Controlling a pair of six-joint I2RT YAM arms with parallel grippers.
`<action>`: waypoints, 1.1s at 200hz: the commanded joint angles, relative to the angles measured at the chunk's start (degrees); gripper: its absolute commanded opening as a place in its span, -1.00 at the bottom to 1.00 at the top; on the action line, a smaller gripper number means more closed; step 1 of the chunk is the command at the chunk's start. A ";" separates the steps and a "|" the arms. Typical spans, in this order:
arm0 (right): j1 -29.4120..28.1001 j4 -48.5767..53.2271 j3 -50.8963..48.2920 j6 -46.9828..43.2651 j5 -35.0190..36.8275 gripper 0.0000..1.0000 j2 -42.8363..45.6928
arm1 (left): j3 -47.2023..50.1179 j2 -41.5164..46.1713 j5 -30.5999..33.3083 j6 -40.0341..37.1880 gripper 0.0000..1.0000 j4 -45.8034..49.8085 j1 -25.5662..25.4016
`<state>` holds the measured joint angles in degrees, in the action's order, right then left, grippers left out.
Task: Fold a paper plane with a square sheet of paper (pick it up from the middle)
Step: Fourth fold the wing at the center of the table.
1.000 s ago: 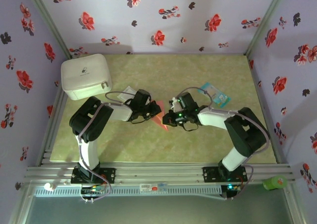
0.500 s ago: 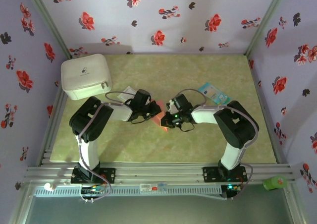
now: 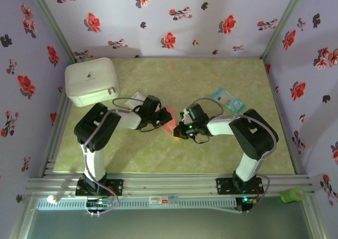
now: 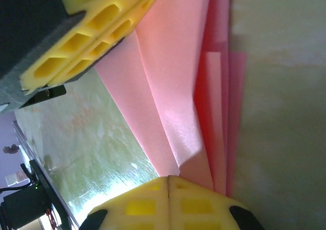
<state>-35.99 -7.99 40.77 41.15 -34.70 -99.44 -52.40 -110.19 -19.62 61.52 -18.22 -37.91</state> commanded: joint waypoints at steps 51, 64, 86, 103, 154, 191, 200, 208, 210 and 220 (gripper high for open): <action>0.26 11.28 -1.64 -4.76 2.14 -0.90 2.98 | 0.90 -2.16 1.95 -0.95 -0.85 3.23 0.56; 0.31 11.25 -2.91 -4.68 2.27 -0.90 3.59 | 0.91 -2.11 2.08 -1.05 -0.85 3.45 0.56; 0.30 11.16 -4.62 -4.75 1.68 -0.90 4.94 | 0.94 -2.13 2.23 -0.95 -0.85 3.63 0.65; 0.30 11.15 -5.70 -4.55 1.17 -0.90 6.31 | 0.82 -2.20 2.32 -0.96 -0.86 3.97 0.60; 0.90 13.71 -6.58 -5.82 1.17 -0.88 10.47 | 0.76 -2.05 2.40 -0.69 -0.86 4.07 0.65; 1.42 12.33 -3.11 -4.34 0.42 -0.86 15.40 | 0.98 -1.71 2.48 -0.60 -0.86 3.83 0.56; 1.42 11.58 -1.57 -3.94 -0.90 -0.86 14.37 | 0.96 -1.87 2.41 -0.51 -0.86 3.80 0.56; 1.39 10.53 -0.29 -3.39 -2.41 -0.86 12.67 | 0.98 -1.81 2.42 -0.48 -0.86 3.72 0.56; 1.37 10.12 0.02 -3.21 -2.68 -0.87 12.22 | 0.98 -1.79 2.44 -0.51 -0.86 3.74 0.56; 1.37 9.24 1.89 -2.16 -2.26 -0.86 9.57 | 0.98 -1.86 2.46 -0.52 -0.86 3.72 0.56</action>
<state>-34.85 3.64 38.28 36.73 -34.76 -85.84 -52.40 -110.19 -19.57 61.54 -18.20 -37.91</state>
